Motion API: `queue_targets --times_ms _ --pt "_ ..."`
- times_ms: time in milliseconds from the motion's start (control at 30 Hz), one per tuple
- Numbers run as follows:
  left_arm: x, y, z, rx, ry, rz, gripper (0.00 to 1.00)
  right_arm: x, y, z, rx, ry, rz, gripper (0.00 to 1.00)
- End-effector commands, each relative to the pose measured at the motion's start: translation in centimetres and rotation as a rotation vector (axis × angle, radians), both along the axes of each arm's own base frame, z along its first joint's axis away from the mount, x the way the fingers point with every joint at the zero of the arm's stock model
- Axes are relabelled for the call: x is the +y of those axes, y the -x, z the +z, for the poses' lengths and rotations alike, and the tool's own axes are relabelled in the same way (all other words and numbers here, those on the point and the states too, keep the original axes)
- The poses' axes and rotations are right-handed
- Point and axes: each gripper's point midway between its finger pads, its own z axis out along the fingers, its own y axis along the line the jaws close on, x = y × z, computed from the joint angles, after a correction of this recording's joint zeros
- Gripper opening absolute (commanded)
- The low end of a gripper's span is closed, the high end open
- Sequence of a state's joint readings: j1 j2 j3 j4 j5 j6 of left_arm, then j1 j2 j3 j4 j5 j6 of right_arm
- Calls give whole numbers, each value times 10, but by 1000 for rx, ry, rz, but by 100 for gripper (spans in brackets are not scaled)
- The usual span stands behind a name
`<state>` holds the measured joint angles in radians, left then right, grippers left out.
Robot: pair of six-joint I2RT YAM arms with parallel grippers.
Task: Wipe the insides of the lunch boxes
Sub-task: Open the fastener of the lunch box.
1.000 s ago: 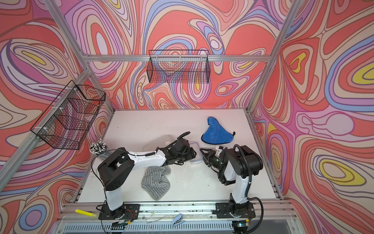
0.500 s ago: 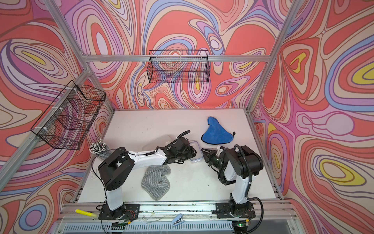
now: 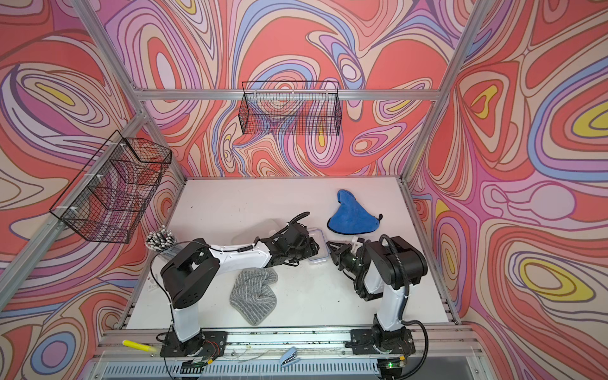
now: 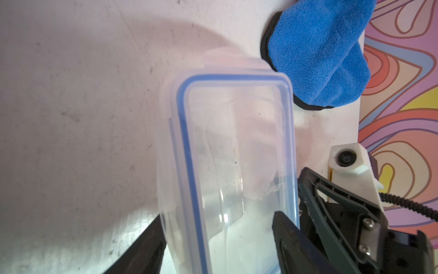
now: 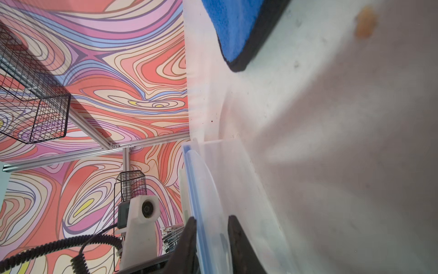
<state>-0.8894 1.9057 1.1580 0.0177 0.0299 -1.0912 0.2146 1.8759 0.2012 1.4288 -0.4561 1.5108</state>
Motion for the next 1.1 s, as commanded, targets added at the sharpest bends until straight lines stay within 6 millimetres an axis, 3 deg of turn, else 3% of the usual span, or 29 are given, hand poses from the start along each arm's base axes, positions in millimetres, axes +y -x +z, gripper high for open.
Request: queue_targets --times_ms 0,400,767,1067 --pt "13 7 -10 5 -79 -16 77 5 5 9 -39 -15 28 27" --pt "17 -7 10 -54 14 1 87 3 10 16 -64 -8 26 35" --pt "13 -15 22 -89 76 -13 93 1 12 25 -79 2 15 36" --pt "12 -20 32 -119 103 -12 95 3 11 43 -97 89 52 36"
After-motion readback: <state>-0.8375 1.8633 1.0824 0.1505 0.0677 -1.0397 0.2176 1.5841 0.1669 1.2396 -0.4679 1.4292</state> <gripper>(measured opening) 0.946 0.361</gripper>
